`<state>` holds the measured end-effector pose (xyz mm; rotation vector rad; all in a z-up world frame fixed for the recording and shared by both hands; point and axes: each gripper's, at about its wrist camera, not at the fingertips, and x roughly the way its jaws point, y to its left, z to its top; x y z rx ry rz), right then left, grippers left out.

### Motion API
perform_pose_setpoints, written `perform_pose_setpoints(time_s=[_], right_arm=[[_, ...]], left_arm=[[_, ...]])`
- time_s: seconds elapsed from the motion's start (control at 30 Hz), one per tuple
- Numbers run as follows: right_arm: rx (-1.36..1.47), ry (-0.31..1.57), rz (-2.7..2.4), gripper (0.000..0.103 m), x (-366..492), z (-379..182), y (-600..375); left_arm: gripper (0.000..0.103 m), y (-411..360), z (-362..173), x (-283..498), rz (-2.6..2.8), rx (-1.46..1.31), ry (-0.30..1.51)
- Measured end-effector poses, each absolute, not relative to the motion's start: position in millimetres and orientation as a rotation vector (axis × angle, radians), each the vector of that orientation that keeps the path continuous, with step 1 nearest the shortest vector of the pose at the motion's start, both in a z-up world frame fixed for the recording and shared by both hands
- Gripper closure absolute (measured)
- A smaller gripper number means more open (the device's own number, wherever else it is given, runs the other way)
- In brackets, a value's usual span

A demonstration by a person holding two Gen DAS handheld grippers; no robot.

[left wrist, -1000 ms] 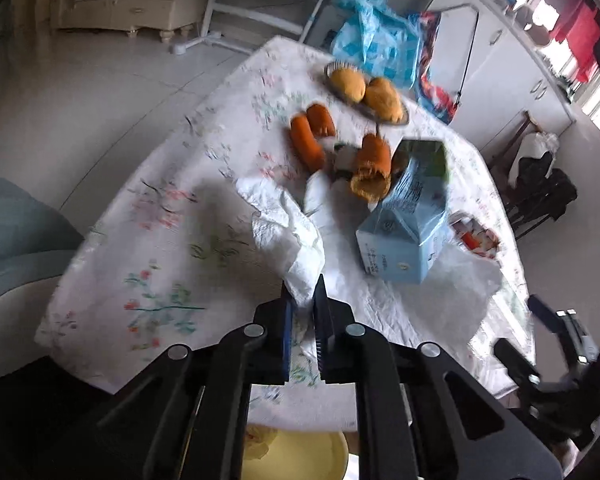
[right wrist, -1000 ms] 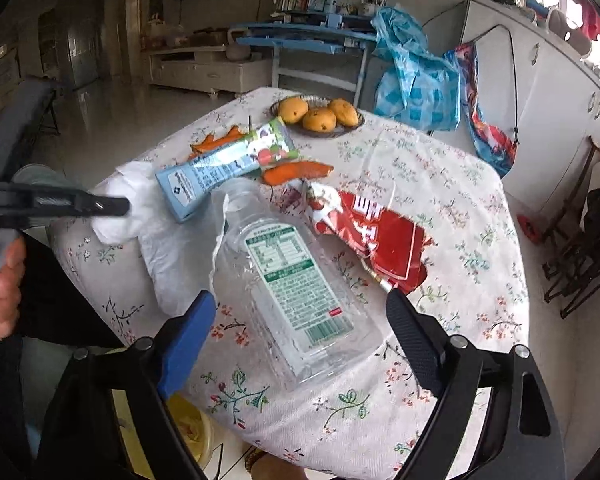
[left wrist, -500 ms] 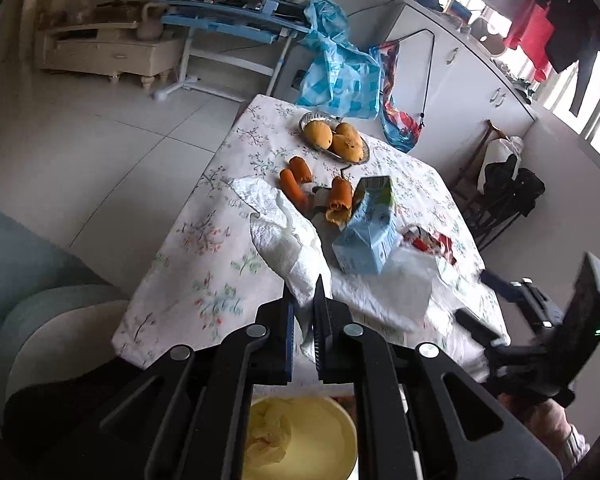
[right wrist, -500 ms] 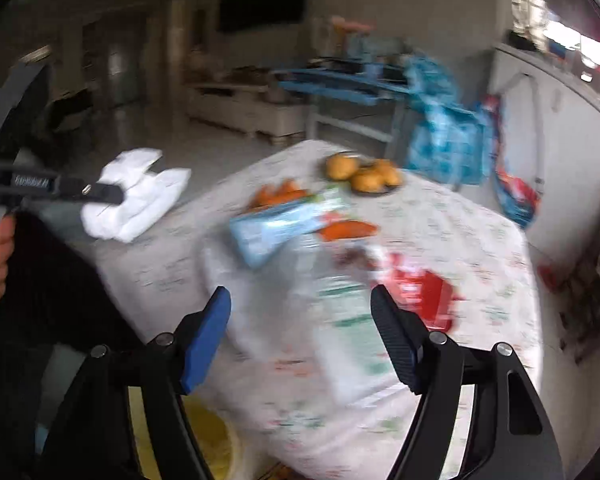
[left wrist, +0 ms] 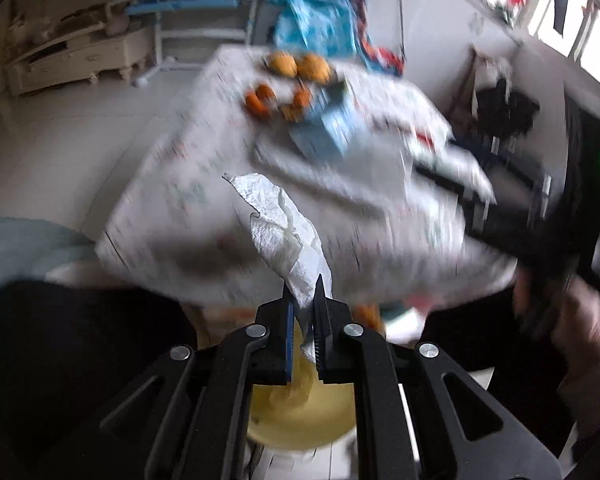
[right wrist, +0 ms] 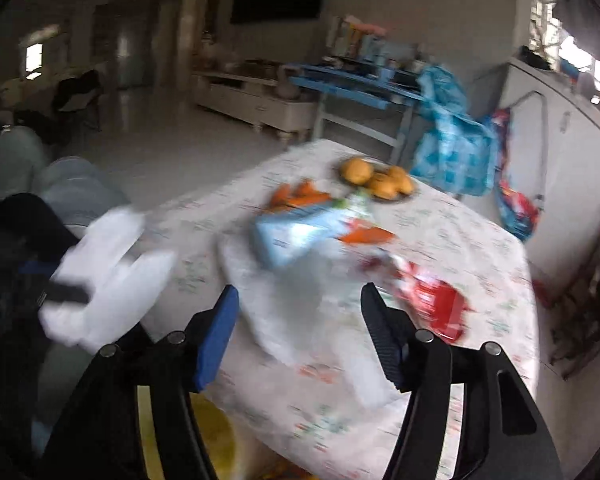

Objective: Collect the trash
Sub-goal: 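Drop a white tissue in the basin with the left tool while the right tool reaches, then grasp the clear plastic bottle with the right tool and drop it into the basin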

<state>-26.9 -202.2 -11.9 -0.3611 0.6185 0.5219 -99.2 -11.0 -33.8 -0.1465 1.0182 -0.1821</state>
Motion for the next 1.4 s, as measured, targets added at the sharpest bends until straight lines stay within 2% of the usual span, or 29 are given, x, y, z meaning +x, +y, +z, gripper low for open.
perform_pose_setpoints(time_s=[0.2,0.23,0.3,0.33,0.37,0.53,0.67,0.97,1.4], right_arm=[[-0.413,0.714,0.400,0.032,-5.8,-18.3,-230.2],[-0.422,0.735,0.386,0.030,-2.2,-21.0,-233.9],[-0.434,0.780,0.376,0.029,4.7,-27.2,-238.4],[-0.433,0.799,0.376,0.029,7.8,-29.9,-241.5],[-0.423,0.818,0.379,0.028,10.6,-32.8,-243.3],[-0.352,0.896,0.416,0.029,25.8,-46.4,-250.7],[-0.310,0.942,0.440,0.036,32.4,-57.0,-248.9],[-0.365,0.873,0.433,0.042,23.5,-45.4,-242.0],[-0.798,0.628,0.392,0.045,-8.7,16.3,-198.2]], left_arm=[[0.094,-51.4,-73.3,-109.6,-0.244,0.023,1.204],[0.091,-53.0,-79.6,-110.2,-0.229,0.043,1.218],[0.076,-53.7,-87.1,-108.4,-0.207,0.072,1.247],[0.063,-51.9,-89.0,-107.7,-0.188,0.076,1.253],[0.054,-49.7,-88.4,-107.8,-0.172,0.071,1.241],[0.038,-40.7,-75.4,-108.7,-0.167,0.014,1.155],[0.031,-28.8,-63.5,-105.2,-0.164,-0.062,1.092],[0.029,-15.0,-61.5,-98.5,-0.160,-0.207,1.041],[0.029,-6.7,-62.3,-95.6,-0.168,-0.270,1.029]])
